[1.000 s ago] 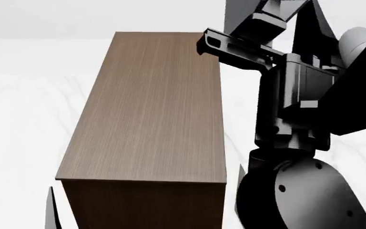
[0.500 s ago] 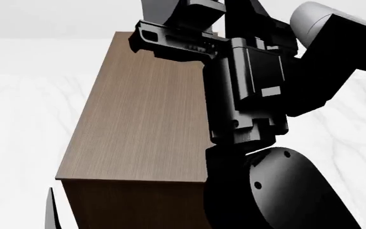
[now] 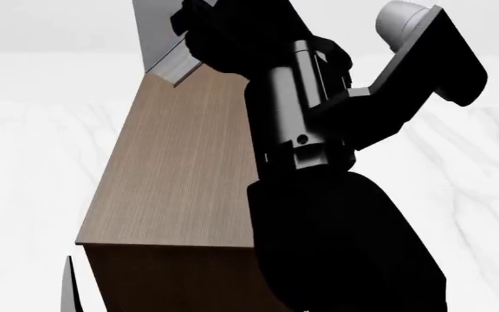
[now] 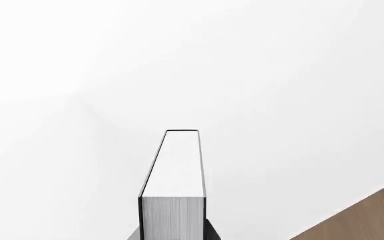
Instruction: Pick up the book in the middle and place it on the cabinet shelf.
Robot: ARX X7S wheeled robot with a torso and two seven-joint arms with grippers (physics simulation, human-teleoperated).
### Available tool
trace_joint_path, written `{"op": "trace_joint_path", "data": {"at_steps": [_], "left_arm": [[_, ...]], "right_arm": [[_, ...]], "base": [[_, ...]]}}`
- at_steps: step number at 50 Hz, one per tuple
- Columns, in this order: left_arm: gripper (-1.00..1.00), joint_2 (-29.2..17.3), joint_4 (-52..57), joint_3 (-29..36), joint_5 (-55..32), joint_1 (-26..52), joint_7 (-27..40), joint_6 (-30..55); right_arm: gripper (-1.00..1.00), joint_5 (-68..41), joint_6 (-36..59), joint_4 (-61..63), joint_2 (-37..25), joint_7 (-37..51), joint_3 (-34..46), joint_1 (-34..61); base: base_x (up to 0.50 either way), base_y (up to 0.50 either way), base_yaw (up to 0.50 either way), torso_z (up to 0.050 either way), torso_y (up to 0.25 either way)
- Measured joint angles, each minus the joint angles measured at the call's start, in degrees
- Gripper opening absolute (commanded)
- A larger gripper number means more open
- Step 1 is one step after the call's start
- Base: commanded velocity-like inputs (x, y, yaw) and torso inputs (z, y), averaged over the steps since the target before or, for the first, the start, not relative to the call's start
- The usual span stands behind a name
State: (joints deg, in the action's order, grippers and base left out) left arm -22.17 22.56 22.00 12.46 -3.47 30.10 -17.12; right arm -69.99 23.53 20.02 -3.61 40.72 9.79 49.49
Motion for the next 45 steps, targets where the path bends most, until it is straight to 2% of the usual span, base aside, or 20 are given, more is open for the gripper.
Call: {"op": "trace_joint_path", "data": {"at_steps": [17, 45], "left_arm": [[1.00, -0.29, -0.28, 0.35, -0.16, -0.06, 0.31, -0.24], [1.00, -0.78, -0.48, 0.90, -0.48, -0.14, 0.69, -0.49]], "right_arm": [[-1.00, -7.24, -3.37, -5.16, 0.87, 4.77, 1.36, 0.51], [-1.00, -16.55, -10.03, -8.33, 0.62, 6.14, 7.56, 0.97]], "base": [[0.00, 0.00, 0.00, 0.001, 0.001], [0.00, 0.00, 0.00, 0.000, 0.001]]}}
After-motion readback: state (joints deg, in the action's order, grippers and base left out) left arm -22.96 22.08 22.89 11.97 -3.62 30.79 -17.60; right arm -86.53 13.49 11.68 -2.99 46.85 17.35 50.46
